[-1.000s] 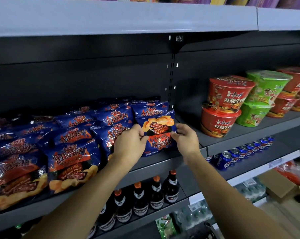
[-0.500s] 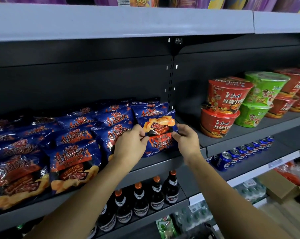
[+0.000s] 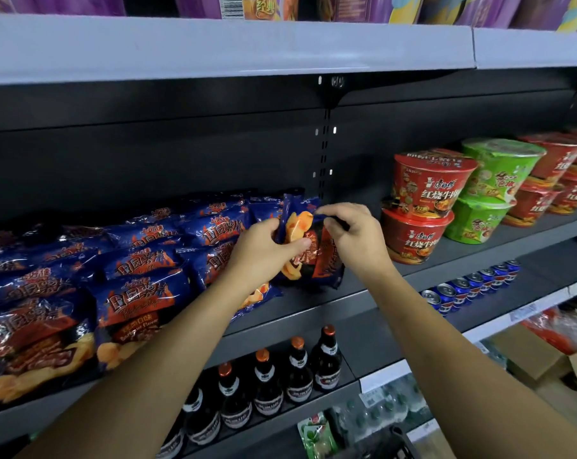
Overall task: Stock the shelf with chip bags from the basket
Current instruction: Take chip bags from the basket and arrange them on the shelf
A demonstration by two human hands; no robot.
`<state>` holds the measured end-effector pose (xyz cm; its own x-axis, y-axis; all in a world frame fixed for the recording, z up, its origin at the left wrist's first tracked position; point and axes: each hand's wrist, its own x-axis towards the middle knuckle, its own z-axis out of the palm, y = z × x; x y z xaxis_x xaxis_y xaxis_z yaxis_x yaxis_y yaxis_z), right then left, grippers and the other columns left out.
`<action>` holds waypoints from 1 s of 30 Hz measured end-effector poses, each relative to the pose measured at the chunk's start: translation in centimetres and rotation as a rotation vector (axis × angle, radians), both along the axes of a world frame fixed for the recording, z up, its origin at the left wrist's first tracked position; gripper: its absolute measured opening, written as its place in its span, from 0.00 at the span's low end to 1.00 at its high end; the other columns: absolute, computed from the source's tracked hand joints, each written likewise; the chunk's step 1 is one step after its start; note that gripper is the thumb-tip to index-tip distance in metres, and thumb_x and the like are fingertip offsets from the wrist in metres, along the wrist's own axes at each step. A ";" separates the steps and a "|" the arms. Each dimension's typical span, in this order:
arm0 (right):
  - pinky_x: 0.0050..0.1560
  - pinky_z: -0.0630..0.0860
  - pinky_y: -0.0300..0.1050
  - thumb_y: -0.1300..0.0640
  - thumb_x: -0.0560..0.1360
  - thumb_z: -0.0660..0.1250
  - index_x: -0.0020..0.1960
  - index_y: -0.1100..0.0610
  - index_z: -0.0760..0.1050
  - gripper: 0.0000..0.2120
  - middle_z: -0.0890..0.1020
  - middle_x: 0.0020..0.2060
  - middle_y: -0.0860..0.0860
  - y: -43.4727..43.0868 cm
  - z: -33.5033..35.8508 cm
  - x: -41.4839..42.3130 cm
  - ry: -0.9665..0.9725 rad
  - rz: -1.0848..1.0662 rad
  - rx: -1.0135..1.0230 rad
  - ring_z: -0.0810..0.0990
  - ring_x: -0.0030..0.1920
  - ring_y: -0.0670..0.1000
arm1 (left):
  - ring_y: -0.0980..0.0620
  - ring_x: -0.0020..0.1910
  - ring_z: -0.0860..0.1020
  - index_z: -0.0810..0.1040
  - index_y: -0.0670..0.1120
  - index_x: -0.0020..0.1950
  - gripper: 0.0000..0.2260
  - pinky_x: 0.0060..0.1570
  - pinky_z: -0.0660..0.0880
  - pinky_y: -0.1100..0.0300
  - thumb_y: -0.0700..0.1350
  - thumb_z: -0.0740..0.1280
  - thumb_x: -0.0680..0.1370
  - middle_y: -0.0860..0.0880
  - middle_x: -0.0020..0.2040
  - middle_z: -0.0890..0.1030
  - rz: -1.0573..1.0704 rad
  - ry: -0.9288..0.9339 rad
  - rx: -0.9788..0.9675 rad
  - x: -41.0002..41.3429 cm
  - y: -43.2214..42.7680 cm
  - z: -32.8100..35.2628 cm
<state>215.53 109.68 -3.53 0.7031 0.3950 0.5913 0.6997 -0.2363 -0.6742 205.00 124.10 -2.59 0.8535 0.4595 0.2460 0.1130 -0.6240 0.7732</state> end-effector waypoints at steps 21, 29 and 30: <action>0.58 0.81 0.54 0.61 0.78 0.71 0.55 0.50 0.78 0.08 0.85 0.52 0.50 -0.4 -4.0 1.1 0.739 0.070 0.242 0.84 0.55 0.53 | 0.50 0.26 0.80 0.77 0.37 0.59 0.21 0.21 0.74 0.63 0.55 0.62 0.82 0.39 0.47 0.85 0.028 0.272 -1.040 -2.1 -5.2 -3.6; 0.57 0.79 0.47 0.59 0.80 0.69 0.61 0.50 0.75 0.12 0.84 0.53 0.46 1.5 -4.9 1.3 0.667 0.066 0.090 0.82 0.54 0.48 | 0.49 0.31 0.82 0.79 0.43 0.54 0.10 0.24 0.76 0.62 0.47 0.62 0.83 0.41 0.54 0.83 0.029 0.065 -0.996 -2.0 -3.5 -4.5; 0.56 0.79 0.44 0.60 0.79 0.69 0.63 0.50 0.75 0.13 0.83 0.54 0.47 1.7 -4.9 1.2 0.660 0.079 0.083 0.82 0.54 0.48 | 0.49 0.31 0.82 0.79 0.42 0.54 0.09 0.24 0.76 0.62 0.47 0.62 0.83 0.41 0.54 0.83 0.032 0.062 -0.992 -2.0 -3.4 -4.6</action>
<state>216.74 111.39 -8.44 0.8987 0.4317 0.0778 0.1474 -0.1303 -0.9805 203.00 120.67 -7.17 0.8352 0.4562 -0.3073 0.1768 0.3063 0.9354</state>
